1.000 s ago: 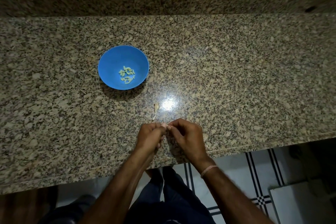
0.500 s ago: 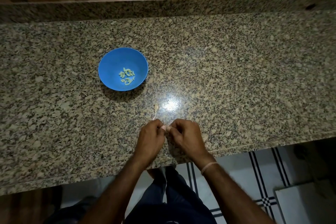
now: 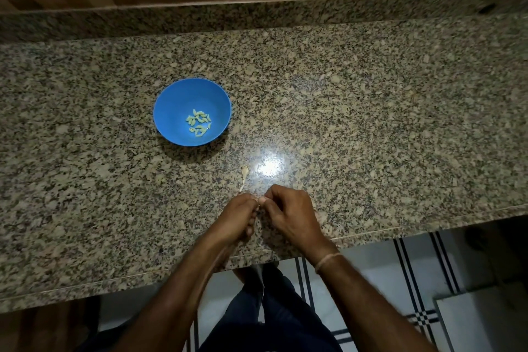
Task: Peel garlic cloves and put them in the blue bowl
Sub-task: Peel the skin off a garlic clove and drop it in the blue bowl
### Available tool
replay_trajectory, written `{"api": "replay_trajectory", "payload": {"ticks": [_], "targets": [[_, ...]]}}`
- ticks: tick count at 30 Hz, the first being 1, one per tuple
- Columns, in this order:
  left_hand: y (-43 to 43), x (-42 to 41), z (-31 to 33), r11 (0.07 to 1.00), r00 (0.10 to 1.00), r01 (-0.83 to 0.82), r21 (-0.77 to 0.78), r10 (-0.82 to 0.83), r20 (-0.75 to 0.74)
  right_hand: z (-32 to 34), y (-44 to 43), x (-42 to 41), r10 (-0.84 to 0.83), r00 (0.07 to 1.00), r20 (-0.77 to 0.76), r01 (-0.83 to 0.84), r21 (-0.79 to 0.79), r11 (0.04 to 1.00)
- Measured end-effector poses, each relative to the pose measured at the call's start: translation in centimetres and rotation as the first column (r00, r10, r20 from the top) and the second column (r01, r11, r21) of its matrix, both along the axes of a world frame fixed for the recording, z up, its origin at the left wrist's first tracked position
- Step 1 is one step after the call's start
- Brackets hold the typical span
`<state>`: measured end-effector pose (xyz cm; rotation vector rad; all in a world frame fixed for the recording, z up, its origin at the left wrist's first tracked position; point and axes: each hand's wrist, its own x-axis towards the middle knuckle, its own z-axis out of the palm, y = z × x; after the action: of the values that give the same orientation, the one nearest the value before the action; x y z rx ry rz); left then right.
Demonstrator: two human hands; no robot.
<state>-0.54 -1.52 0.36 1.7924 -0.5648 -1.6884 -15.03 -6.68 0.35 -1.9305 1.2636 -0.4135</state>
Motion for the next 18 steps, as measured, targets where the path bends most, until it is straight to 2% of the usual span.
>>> {"api": "replay_trajectory", "payload": {"ticks": [1,2,3,4,5,6,7,8,9,10,11,12,13,14,15,16,17,18], "targets": [[-0.1,0.0,0.2,1.000,1.000,0.015,-0.002,-0.015,0.021,-0.2,-0.1,0.1,-0.010,1.000,0.017,0.010,0.001,1.000],[0.1,0.0,0.3,0.993,0.985,0.090,-0.078,-0.077,0.155,-0.1,-0.2,0.3,-0.048,0.997,0.053,0.044,0.068,0.997],[0.2,0.0,0.2,0.961,0.923,0.201,-0.188,-0.122,0.364,0.1,-0.5,0.4,-0.126,0.987,0.097,0.105,0.198,0.975],[0.4,0.0,0.1,0.906,0.825,0.323,-0.274,-0.127,0.551,0.4,-0.6,0.6,-0.234,0.962,0.144,0.164,0.382,0.910],[0.5,0.0,-0.1,0.847,0.753,0.410,-0.338,-0.105,0.650,0.8,-0.6,0.8,-0.346,0.922,0.173,0.191,0.574,0.796],[0.5,0.1,-0.1,0.804,0.719,0.456,-0.382,-0.079,0.691,1.2,-0.7,0.9,-0.441,0.880,0.178,0.185,0.726,0.662],[0.3,0.1,-0.1,0.787,0.707,0.471,-0.399,-0.067,0.704,1.4,-0.7,1.0,-0.481,0.860,0.172,0.170,0.791,0.588],[0.3,0.0,-0.3,0.803,0.730,0.443,-0.398,-0.066,0.680,1.4,-0.6,1.1,-0.479,0.859,0.180,0.163,0.791,0.590],[0.3,-0.1,-0.4,0.847,0.789,0.369,-0.383,-0.067,0.611,1.1,-0.4,1.0,-0.429,0.880,0.204,0.166,0.715,0.680],[0.1,-0.2,-0.5,0.904,0.881,0.243,-0.353,-0.053,0.469,0.6,-0.4,0.9,-0.332,0.919,0.214,0.166,0.553,0.816],[0.0,-0.3,-0.4,0.956,0.968,0.073,-0.285,0.000,0.249,0.2,-0.3,0.6,-0.217,0.958,0.190,0.142,0.347,0.927],[0.0,-0.3,-0.4,0.982,0.996,-0.043,-0.182,0.056,0.063,-0.1,-0.2,0.6,-0.137,0.979,0.150,0.109,0.184,0.977],[0.1,-0.4,-0.2,0.989,0.994,-0.103,-0.107,0.099,-0.035,-0.4,-0.3,0.7,-0.115,0.985,0.129,0.099,0.123,0.987],[0.1,-0.5,0.0,0.990,0.996,-0.084,-0.115,0.083,-0.007,-0.4,-0.3,0.8,-0.142,0.980,0.139,0.120,0.156,0.980],[0.2,-0.5,0.1,0.981,0.991,-0.003,-0.193,0.028,0.128,-0.2,-0.4,0.9,-0.204,0.966,0.160,0.160,0.251,0.955],[0.4,-0.5,0.2,0.945,0.938,0.130,-0.300,-0.019,0.345,0.1,-0.4,1.0,-0.285,0.942,0.179,0.199,0.386,0.901],[0.5,-0.5,0.2,0.889,0.840,0.278,-0.364,-0.041,0.542,0.5,-0.4,1.0,-0.360,0.912,0.198,0.211,0.526,0.824],[0.4,-0.5,0.1,0.833,0.760,0.378,-0.404,-0.030,0.649,0.7,-0.4,1.1,-0.435,0.877,0.204,0.204,0.663,0.720]]}}
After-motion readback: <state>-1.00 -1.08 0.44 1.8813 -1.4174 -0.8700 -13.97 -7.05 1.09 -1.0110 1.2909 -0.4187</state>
